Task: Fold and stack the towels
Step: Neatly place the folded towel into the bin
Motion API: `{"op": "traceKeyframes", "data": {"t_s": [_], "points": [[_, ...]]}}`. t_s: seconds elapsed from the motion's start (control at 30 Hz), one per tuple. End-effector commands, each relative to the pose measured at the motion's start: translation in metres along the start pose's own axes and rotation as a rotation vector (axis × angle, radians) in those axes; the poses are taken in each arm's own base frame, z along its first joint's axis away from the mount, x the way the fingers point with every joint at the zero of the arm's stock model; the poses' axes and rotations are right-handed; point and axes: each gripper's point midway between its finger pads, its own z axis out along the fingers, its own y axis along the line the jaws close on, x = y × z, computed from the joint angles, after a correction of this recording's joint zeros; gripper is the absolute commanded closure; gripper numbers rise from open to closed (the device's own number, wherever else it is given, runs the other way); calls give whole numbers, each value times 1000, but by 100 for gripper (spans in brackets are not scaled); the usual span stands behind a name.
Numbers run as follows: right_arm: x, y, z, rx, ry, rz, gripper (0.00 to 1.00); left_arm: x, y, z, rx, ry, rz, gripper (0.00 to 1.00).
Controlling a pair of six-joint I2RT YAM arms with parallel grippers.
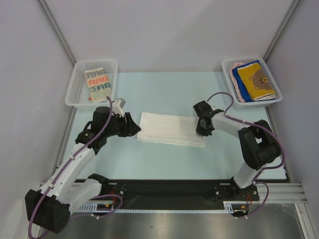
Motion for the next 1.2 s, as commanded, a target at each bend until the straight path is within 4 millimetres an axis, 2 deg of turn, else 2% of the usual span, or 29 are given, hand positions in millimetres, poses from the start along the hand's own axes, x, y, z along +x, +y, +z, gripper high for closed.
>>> {"op": "traceKeyframes", "data": {"t_s": [0.0,0.07,0.1,0.27,0.43,0.53,0.63,0.77,0.93,1.0,1.03,1.17], "points": [[7,-11,-2,81,30,34,91,-3,-8,-4,46,-22,34,50],[3,-17,-4,126,21,39,100,-3,-9,-4,50,-20,30,50],[6,-24,-7,165,36,35,100,-3,-9,-3,50,-19,29,50],[-3,-60,-20,343,11,86,100,-2,-12,-2,69,-16,22,51],[4,-78,-25,350,19,108,100,-1,-14,-1,82,-8,17,52],[10,-97,-24,372,36,166,100,-1,-14,-2,80,-14,19,52],[13,-122,-26,400,50,236,100,-1,-14,-2,81,-13,17,52],[5,-156,-35,479,40,334,100,0,-15,-1,90,-6,15,52],[11,-219,-55,727,53,457,100,1,-17,-2,100,-7,14,52],[17,-231,-62,779,67,463,100,1,-18,-3,105,-7,13,52],[19,-247,-66,824,68,528,100,2,-18,-2,104,-4,12,52],[22,-263,-72,854,101,597,100,2,-19,-3,110,-7,14,52]]}}
